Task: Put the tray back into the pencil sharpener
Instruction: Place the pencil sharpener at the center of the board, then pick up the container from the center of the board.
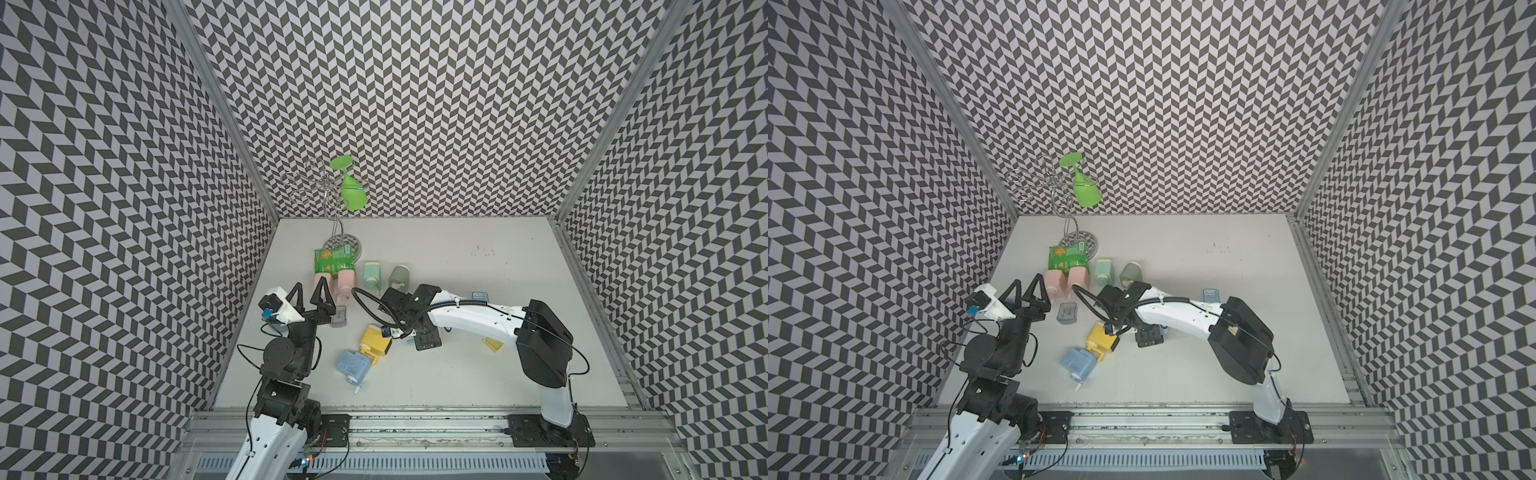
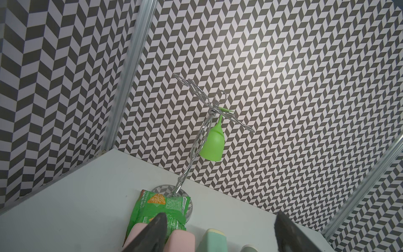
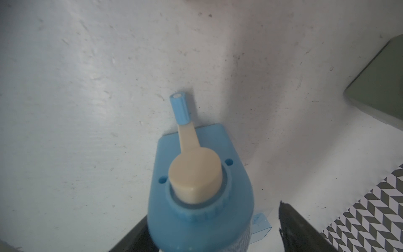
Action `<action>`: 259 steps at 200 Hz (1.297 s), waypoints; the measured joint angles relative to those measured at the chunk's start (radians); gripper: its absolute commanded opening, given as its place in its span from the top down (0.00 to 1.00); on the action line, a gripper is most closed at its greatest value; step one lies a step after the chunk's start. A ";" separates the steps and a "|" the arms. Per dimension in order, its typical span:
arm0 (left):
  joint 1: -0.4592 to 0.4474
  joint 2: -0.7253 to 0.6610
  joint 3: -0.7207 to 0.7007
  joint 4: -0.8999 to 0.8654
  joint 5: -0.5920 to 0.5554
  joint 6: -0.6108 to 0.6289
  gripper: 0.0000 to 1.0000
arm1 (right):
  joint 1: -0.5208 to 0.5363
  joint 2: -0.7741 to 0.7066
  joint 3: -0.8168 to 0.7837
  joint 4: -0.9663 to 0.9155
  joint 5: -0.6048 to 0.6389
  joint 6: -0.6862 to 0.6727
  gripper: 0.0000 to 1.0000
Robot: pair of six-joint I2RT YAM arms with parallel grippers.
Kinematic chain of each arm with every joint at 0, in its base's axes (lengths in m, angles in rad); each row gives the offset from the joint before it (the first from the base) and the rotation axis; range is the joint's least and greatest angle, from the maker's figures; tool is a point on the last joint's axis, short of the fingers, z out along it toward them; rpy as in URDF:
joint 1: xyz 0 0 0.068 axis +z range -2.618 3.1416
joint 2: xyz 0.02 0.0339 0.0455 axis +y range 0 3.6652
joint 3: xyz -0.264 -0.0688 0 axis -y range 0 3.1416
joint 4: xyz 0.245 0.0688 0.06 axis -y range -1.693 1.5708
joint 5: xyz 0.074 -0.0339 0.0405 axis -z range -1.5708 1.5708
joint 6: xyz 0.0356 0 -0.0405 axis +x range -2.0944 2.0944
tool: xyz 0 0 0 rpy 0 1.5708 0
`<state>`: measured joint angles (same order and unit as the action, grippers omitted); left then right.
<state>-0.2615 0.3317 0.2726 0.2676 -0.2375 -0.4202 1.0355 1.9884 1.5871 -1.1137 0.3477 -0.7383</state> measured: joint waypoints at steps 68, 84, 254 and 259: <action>0.000 0.002 -0.001 0.000 0.018 0.003 0.21 | 0.034 -0.129 -0.002 0.045 -0.081 -0.002 0.08; 0.001 0.004 -0.001 0.000 0.021 0.004 0.21 | 0.047 -0.253 -0.028 0.119 -0.118 0.030 0.11; 0.005 0.139 -0.001 0.048 0.179 0.039 0.22 | -0.799 -0.467 -0.628 0.716 -0.203 0.918 0.40; 0.005 0.146 -0.001 0.054 0.183 0.039 0.22 | -0.806 -0.440 -0.619 0.717 -0.218 0.915 0.40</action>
<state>-0.2565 0.4774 0.2714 0.3218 -0.0540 -0.3813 0.2295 1.5486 0.9684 -0.3965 0.1299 0.1764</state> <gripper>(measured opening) 0.783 0.599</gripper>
